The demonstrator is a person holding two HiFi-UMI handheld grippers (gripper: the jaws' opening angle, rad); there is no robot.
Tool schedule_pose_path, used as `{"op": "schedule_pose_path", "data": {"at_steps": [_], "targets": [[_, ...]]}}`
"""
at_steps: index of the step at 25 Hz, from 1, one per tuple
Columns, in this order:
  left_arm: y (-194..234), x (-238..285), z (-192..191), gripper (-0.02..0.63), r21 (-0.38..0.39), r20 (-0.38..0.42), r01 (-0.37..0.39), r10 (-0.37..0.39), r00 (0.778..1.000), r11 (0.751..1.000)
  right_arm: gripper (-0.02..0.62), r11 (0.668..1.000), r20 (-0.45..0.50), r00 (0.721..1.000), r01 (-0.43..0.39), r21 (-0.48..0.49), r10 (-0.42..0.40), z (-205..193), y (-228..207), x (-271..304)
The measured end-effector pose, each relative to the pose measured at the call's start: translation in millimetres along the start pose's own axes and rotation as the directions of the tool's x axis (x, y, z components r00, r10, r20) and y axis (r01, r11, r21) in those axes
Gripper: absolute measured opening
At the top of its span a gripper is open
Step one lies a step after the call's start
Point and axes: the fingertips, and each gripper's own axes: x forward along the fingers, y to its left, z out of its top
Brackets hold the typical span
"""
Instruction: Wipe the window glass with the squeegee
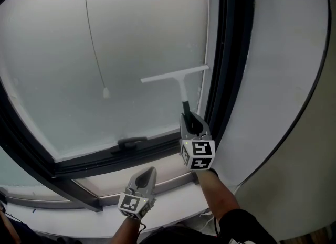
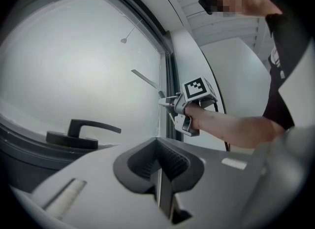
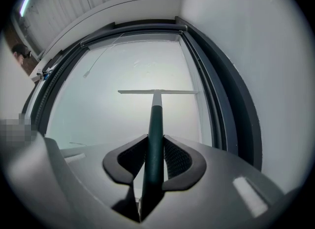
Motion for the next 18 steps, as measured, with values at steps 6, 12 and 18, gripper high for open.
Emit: {"op": "schedule_pose_path", "data": {"at_steps": [6, 12, 18], "targets": [[-0.1, -2.7, -7.0, -0.002, -0.001, -0.022, -0.009, 0.009, 1.0, 1.0, 0.095, 1.0, -0.027, 1.0, -0.005, 0.013, 0.005, -16.6, 1.5, -2.7], [-1.1, -4.3, -4.2, -0.002, -0.007, -0.017, -0.02, 0.02, 1.0, 1.0, 0.095, 0.999, -0.047, 0.999, -0.014, 0.042, 0.016, -29.6, 6.8, -6.0], [1.7, -8.2, -6.6, -0.002, -0.001, -0.028, -0.03, 0.03, 0.999, 1.0, 0.095, 0.998, -0.081, 0.997, -0.011, 0.055, 0.016, -47.9, 10.7, -9.8]]}}
